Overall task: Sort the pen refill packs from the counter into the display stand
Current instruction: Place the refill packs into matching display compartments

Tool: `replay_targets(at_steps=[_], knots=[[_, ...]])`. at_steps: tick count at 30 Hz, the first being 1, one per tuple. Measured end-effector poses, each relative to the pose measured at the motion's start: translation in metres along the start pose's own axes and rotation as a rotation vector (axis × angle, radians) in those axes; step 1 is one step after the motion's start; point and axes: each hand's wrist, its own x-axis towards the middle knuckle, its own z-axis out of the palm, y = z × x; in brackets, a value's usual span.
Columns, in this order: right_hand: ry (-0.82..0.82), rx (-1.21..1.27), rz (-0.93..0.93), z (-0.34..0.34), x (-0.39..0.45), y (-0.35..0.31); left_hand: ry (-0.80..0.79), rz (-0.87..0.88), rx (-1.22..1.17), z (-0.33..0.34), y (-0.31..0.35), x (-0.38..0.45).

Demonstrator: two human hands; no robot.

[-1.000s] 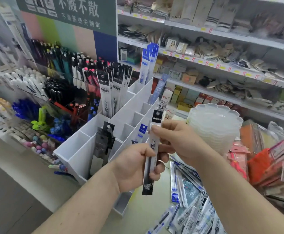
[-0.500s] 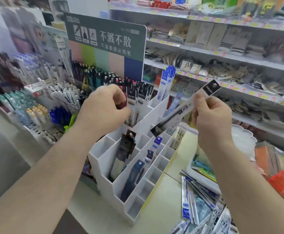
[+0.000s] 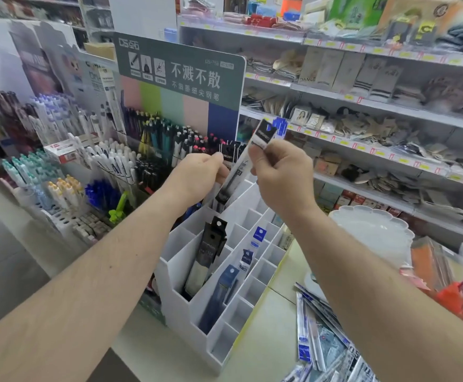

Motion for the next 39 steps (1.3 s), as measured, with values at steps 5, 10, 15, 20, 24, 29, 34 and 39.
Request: replay_targets(at_steps=[5, 10, 15, 20, 24, 29, 34, 39], knots=[[-0.276, -0.263, 0.071, 0.024, 0.001, 0.005, 0.035, 0.04, 0.013, -0.001, -0.005, -0.008], [-0.324, -0.302, 0.099, 0.033, 0.004, 0.004, 0.109, 0.028, -0.001, -0.004, -0.013, -0.015], [-0.327, -0.322, 0.12, 0.025, -0.002, 0.003, 0.317, 0.225, 0.02, -0.005, 0.001, -0.044], [-0.287, -0.256, 0.217, -0.015, -0.033, 0.016, 0.214, 0.383, 0.012, 0.032, 0.008, -0.085], [-0.221, -0.153, 0.454, -0.058, -0.089, 0.054, -0.048, 0.346, -0.03, 0.087, -0.008, -0.116], [-0.093, -0.146, 0.802, -0.114, -0.177, 0.106, -0.462, 0.071, 0.15, 0.167, -0.057, -0.142], [0.036, -0.268, 1.009, -0.153, -0.242, 0.13, -0.73, -0.046, 0.428, 0.229, -0.095, -0.154], [-0.181, -0.582, 0.999, -0.158, -0.293, 0.133, -0.768, -0.181, 0.542, 0.28, -0.105, -0.152]])
